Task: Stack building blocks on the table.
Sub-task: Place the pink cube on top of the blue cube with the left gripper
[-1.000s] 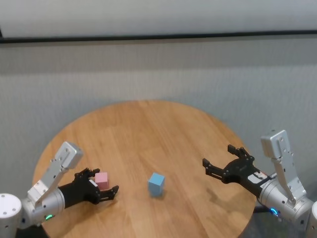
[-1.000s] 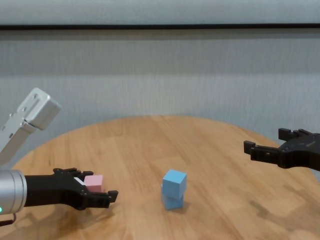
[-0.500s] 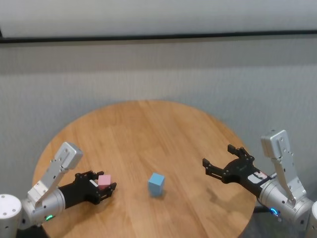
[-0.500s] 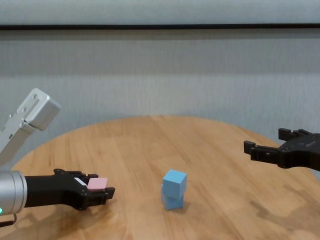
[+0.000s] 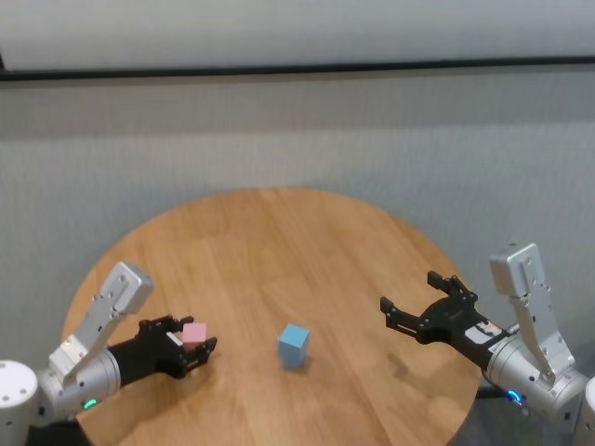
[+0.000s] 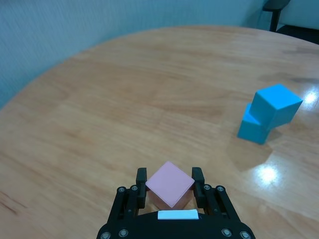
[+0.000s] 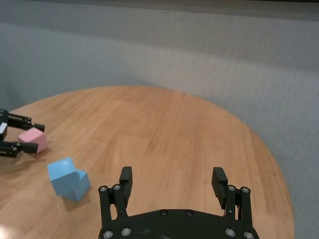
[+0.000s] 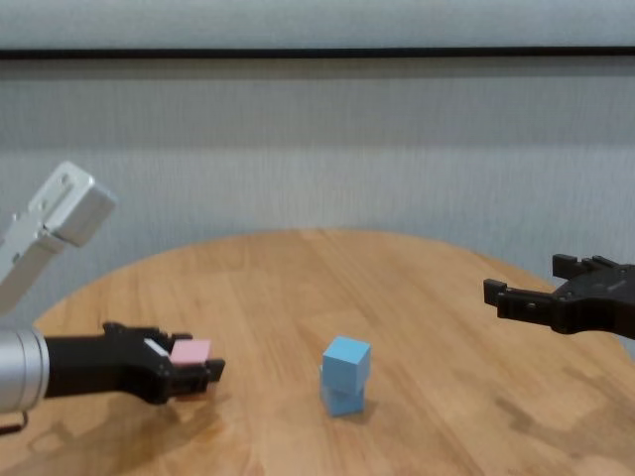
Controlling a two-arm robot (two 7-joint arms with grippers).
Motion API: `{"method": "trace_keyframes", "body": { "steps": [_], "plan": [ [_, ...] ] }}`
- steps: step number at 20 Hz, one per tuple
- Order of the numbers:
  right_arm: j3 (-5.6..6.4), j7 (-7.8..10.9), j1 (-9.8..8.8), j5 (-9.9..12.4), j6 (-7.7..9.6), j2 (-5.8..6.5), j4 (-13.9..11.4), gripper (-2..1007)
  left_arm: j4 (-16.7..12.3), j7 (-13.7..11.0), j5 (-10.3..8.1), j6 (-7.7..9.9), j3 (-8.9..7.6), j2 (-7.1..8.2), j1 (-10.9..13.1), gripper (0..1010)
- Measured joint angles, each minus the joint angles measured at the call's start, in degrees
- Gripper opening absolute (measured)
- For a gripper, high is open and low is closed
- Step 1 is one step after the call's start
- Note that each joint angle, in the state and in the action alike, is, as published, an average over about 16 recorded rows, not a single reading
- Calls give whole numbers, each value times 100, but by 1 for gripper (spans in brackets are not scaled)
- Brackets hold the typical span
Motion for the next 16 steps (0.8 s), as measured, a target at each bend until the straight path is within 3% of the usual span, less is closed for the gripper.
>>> {"method": "trace_keyframes", "body": {
  "steps": [11, 16],
  "plan": [
    [0, 0, 0, 0, 0, 0, 0, 1005, -1200, -147, 328, 298, 182, 494, -30, 567],
    [0, 0, 0, 0, 0, 0, 0, 1005, -1639, -299, 387, 386, 321, 627, -98, 567]
  ]
}}
